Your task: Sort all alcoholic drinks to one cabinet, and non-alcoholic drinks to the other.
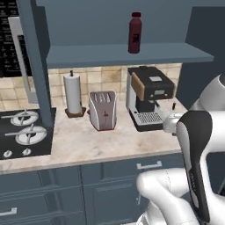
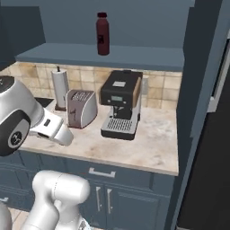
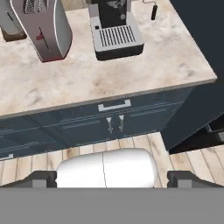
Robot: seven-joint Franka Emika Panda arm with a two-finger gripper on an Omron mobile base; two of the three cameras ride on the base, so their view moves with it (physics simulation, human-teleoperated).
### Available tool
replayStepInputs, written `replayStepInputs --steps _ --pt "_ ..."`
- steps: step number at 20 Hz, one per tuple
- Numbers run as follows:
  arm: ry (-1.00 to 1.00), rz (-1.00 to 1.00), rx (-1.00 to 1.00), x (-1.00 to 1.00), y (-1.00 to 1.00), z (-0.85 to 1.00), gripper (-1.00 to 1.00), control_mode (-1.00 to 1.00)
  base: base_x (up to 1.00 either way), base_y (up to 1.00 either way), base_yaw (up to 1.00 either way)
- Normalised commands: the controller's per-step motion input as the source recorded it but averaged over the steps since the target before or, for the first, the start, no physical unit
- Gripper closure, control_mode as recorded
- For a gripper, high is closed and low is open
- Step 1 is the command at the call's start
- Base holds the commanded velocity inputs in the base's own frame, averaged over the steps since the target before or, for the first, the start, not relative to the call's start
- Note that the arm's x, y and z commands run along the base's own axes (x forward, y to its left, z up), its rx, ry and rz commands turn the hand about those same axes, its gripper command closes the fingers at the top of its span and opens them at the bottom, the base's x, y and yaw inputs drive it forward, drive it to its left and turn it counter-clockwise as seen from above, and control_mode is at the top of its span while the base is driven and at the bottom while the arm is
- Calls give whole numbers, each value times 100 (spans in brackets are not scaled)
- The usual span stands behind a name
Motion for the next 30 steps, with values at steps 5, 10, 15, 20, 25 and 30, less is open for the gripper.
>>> replayStepInputs --steps 5,10,15,20,25,30 --pt "0 0 0 0 0 0 -100 100 -100 31 5" --pt "0 0 0 0 0 0 -100 100 -84 58 37" --pt "0 0 0 0 0 0 -100 100 -14 67 59" --pt "0 0 0 0 0 0 -100 100 10 39 62" --pt "0 0 0 0 0 0 -100 100 34 22 59" --pt "0 0 0 0 0 0 -100 100 55 34 57"
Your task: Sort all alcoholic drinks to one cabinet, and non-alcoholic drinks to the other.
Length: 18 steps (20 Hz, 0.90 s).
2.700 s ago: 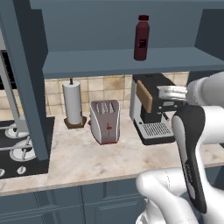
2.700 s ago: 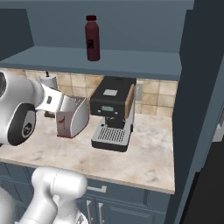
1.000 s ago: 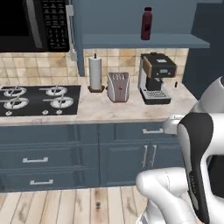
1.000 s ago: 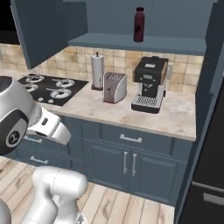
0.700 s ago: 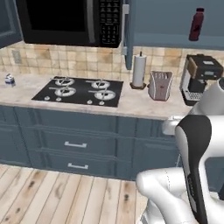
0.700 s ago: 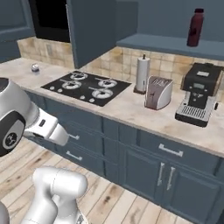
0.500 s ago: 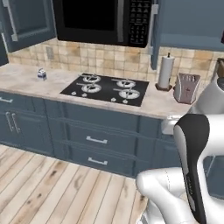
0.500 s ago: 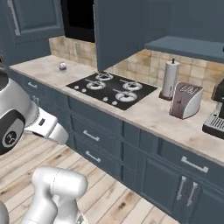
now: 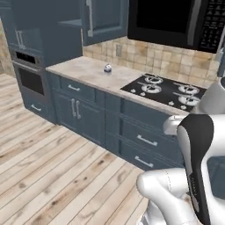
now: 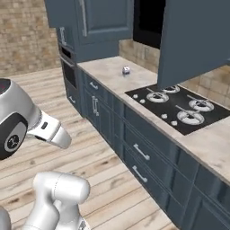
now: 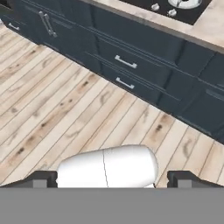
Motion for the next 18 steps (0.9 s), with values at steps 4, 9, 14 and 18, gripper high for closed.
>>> replayStepInputs --steps 4,9,14,18 --pt "0 0 0 0 0 0 -100 100 84 41 53" --pt "0 0 0 0 0 0 -100 100 100 40 50" --pt "0 0 0 0 0 0 -100 100 100 28 45" --pt "0 0 0 0 0 0 -100 100 100 2 34"
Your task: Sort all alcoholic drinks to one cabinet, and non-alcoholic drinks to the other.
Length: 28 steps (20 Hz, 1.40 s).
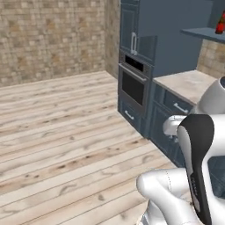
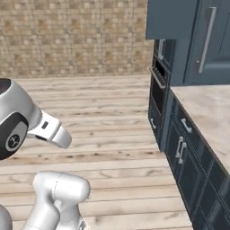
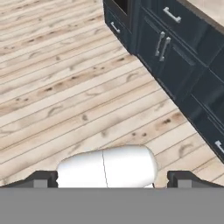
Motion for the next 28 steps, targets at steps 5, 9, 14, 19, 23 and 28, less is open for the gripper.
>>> replayStepInputs --steps 5,9,14,19,23,28 --pt "0 0 0 0 0 0 -100 100 100 0 0" --pt "0 0 0 0 0 0 -100 100 93 0 -39" --pt "0 0 0 0 0 0 -100 100 73 2 -58" --pt "0 0 0 0 0 0 -100 100 53 2 -62" --pt "0 0 0 0 0 0 -100 100 36 0 -60" --pt "0 0 0 0 0 0 -100 100 61 0 -56"
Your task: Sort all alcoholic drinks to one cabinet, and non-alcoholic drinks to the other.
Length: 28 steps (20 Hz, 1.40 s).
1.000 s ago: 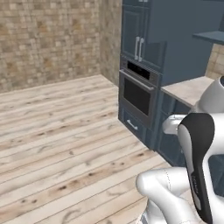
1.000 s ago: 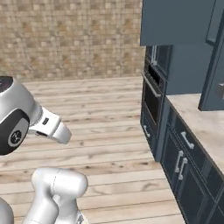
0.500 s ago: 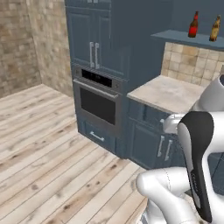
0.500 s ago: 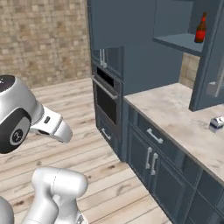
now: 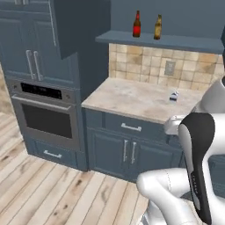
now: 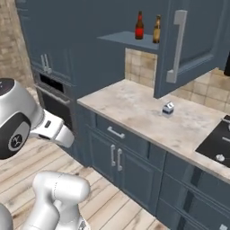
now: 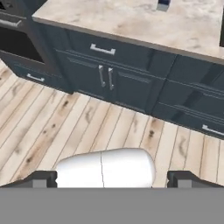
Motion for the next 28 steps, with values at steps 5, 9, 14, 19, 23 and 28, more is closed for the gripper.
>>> replayStepInputs --steps 5,9,14,19,23,28 --pt "0 0 0 0 0 0 -100 100 90 4 -46" --pt "0 0 0 0 0 0 -100 100 99 22 -38" --pt "0 0 0 0 0 0 -100 100 81 23 -28" --pt "0 0 0 0 0 0 -100 100 40 24 -29" --pt "0 0 0 0 0 0 -100 100 13 23 -34" --pt "0 0 0 0 0 0 -100 100 35 23 -27"
